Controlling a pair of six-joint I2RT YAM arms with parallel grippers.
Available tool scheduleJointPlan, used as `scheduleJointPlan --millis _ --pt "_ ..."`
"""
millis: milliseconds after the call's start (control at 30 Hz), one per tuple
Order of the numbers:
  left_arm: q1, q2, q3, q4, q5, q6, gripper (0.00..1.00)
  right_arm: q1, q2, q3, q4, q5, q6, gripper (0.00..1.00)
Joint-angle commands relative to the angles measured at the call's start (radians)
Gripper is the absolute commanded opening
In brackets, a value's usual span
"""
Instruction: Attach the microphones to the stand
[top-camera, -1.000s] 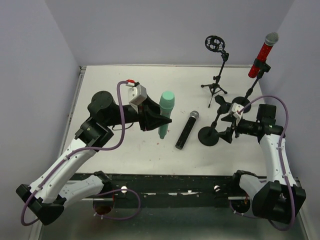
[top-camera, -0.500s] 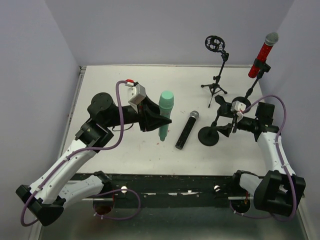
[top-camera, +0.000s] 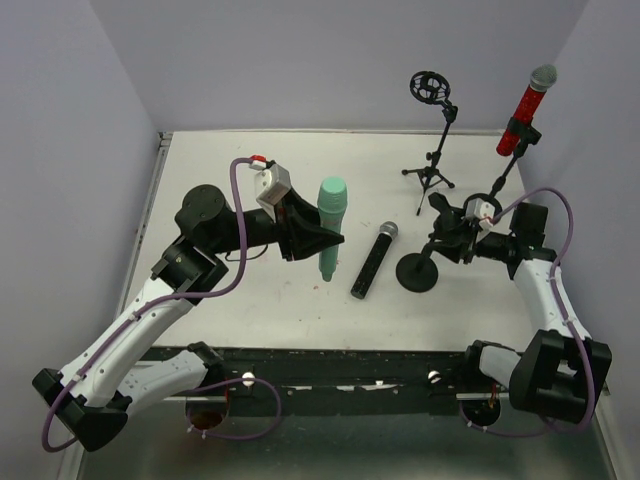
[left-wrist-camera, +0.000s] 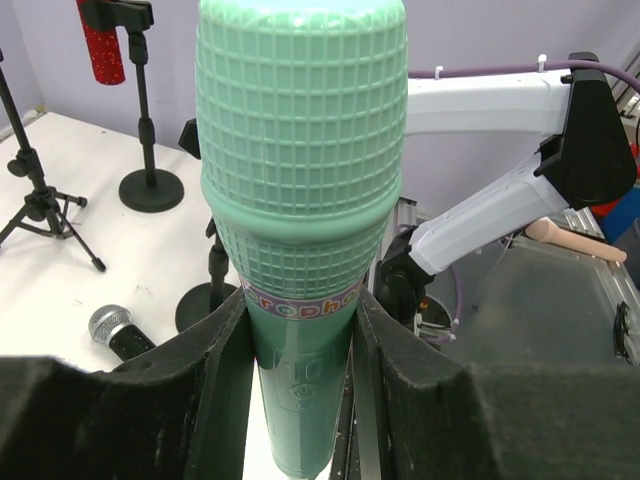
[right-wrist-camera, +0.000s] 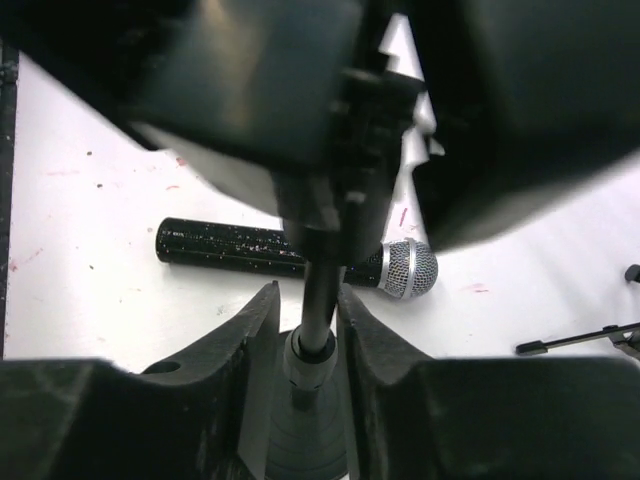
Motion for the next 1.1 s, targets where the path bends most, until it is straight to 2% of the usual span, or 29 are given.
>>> scheduleJointPlan --millis 0,100,200,333,433,467,567,700,933,1067 --pt "0.004 0.004 0.006 0.009 -0.025 0.004 0.00 -0.005 0.025 0.032 -0.082 -0.073 -0.102 0.33" --pt "0.004 0.013 0.019 0.001 -0.023 0.007 0.00 0.004 0.054 0.058 -0.188 -0.087 -0.220 0.28" --pt "0.004 0.019 0.026 0.001 -0.023 0.009 0.00 0.029 0.091 0.102 -0.332 -0.093 -0.370 0.19" --pt "0.004 0.016 0.023 0.003 -0.026 0.004 0.00 0.078 0.170 0.190 -0.679 -0.102 -0.762 0.15" --pt "0.004 0.015 0.023 0.001 -0.032 0.003 0.00 0.107 0.262 0.253 -1.036 -0.125 -1.129 0.13" --pt "0.003 0.015 0.022 0.001 -0.035 0.003 0.00 0.110 0.275 0.266 -1.035 -0.134 -1.084 0.12" --pt "0.003 0.016 0.023 0.001 -0.042 0.003 0.00 0.119 0.260 0.256 -1.035 -0.139 -1.114 0.12" --pt "0.004 0.018 0.025 0.001 -0.040 0.006 0.00 0.127 0.251 0.271 -1.035 -0.142 -1.069 0.11" --pt "0.004 0.030 0.031 0.001 -0.037 0.004 0.00 0.251 0.240 0.231 -1.037 -0.139 -1.024 0.12" --pt "0.004 0.027 0.025 0.001 -0.037 0.006 0.00 0.277 0.243 0.236 -1.035 -0.156 -0.998 0.13"
